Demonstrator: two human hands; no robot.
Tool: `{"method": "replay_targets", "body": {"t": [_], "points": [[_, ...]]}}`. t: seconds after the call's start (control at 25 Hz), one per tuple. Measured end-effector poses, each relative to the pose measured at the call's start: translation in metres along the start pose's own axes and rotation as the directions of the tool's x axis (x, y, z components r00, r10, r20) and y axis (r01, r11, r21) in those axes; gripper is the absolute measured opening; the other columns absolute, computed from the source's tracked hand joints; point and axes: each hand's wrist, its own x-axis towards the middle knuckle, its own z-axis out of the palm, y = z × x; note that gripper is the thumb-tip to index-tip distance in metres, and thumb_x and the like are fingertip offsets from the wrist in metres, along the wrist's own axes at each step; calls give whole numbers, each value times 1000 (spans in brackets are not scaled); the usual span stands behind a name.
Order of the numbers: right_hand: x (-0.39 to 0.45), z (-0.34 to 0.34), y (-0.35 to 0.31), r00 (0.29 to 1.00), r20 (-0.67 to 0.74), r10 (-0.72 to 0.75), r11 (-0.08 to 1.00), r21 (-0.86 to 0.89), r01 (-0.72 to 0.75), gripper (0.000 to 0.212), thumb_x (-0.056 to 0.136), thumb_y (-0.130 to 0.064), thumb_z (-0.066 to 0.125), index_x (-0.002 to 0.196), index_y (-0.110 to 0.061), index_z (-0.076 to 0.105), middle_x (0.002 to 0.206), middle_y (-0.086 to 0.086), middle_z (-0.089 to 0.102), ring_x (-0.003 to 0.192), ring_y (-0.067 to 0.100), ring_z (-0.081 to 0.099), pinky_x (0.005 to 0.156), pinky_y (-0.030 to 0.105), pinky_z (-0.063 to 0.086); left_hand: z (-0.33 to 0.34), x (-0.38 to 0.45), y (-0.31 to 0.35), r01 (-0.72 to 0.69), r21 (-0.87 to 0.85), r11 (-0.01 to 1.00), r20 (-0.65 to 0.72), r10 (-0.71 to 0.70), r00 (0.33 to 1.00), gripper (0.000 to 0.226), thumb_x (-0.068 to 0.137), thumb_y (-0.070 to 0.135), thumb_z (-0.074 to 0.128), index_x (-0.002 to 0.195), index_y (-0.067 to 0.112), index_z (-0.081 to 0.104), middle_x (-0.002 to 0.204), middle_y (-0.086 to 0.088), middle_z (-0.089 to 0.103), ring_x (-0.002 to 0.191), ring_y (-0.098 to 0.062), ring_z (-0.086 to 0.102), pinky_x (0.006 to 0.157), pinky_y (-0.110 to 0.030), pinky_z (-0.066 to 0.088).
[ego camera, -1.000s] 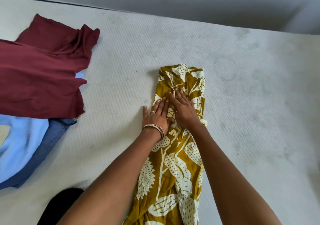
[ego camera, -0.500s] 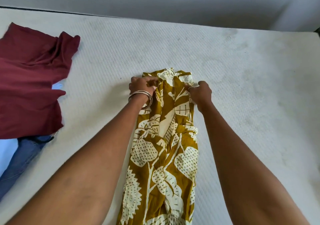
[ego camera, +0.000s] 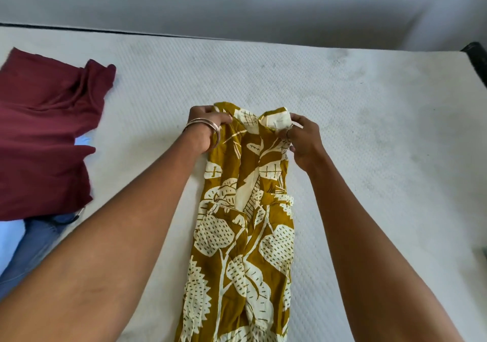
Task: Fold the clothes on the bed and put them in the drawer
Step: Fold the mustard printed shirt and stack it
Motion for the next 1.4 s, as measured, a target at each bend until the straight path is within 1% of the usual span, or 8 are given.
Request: {"method": "replay_targets", "body": {"t": [0.16, 0.28, 0.4, 0.52, 0.68, 1.04, 1.2, 1.4], "points": [[-52, -17, 14, 949, 154, -275, 881, -355, 313, 36, 76, 13, 65, 84, -21, 73, 88, 0, 73, 85, 17, 70, 76, 40, 59, -37, -41, -20, -527, 246, 814, 215, 485, 848, 27, 68, -4, 79, 72, 20, 67, 83, 4, 67, 82, -14, 64, 73, -25, 56], [-88, -28, 44, 912, 285, -293, 487, -777, 399, 50, 66, 15, 66, 59, -35, 65, 79, -14, 70, 88, 10, 61, 87, 46, 47, -55, -74, -67, -732, 668, 137, 582, 517, 628, 23, 71, 10, 77, 86, 24, 67, 100, 4, 60, 100, -20, 55, 86, -36, 46], [-114, -36, 69, 953, 203, -225, 485, -825, 290, 36, 69, 16, 56, 67, -19, 67, 91, -5, 70, 96, 11, 48, 85, 38, 31, -63, -97, -111, -671, 659, -341, 745, 421, 518, 46, 70, 7, 69, 112, 21, 55, 115, -1, 60, 109, -25, 57, 92, -45, 44], [-126, -36, 82, 934, 162, -318, 565, -759, 324, 44, 70, 14, 57, 93, -23, 64, 110, 3, 66, 110, 29, 51, 85, 37, 37, -53, -113, -128, -673, 698, -244, 682, 514, 521, 79, 62, 6, 74, 131, 20, 38, 121, -5, 59, 106, -26, 60, 85, -44, 49], [-134, -14, 79, 960, 244, -138, 429, -859, 280, 63, 85, -7, 60, 143, -21, 41, 149, 1, 42, 141, 26, 23, 109, 51, 21, -18, -128, -122, -503, 864, 16, 458, 388, 800, 82, 84, 28, 64, 151, 21, 19, 153, -5, 28, 139, -27, 29, 110, -47, 28], [-195, -7, 94, 893, 425, -150, 209, -869, 449, 33, 85, -1, 53, 105, -20, 71, 112, -8, 67, 120, 17, 41, 93, 37, 14, -39, -145, -125, -440, 886, -146, 462, 373, 805, 44, 88, 13, 57, 131, 21, 50, 142, -3, 41, 135, -25, 34, 113, -51, 19], [-234, -19, 123, 977, 19, -211, 640, -753, 153, 35, 85, 5, 57, 108, -16, 72, 113, -1, 69, 106, 17, 56, 89, 35, 38, -63, -181, -164, -509, 854, 110, 424, 421, 802, 48, 86, 9, 55, 131, 22, 48, 134, -6, 46, 121, -28, 47, 93, -42, 44], [-297, -30, 163, 907, -368, 203, 725, -566, -392, 30, 98, -38, 55, 104, -9, 58, 102, 11, 67, 89, 26, 62, 70, 31, 46, -89, -250, -240, 116, 732, 672, -114, -48, 992, 54, 88, 56, 53, 123, 15, 48, 123, -13, 56, 115, -35, 53, 90, -45, 48]]}}
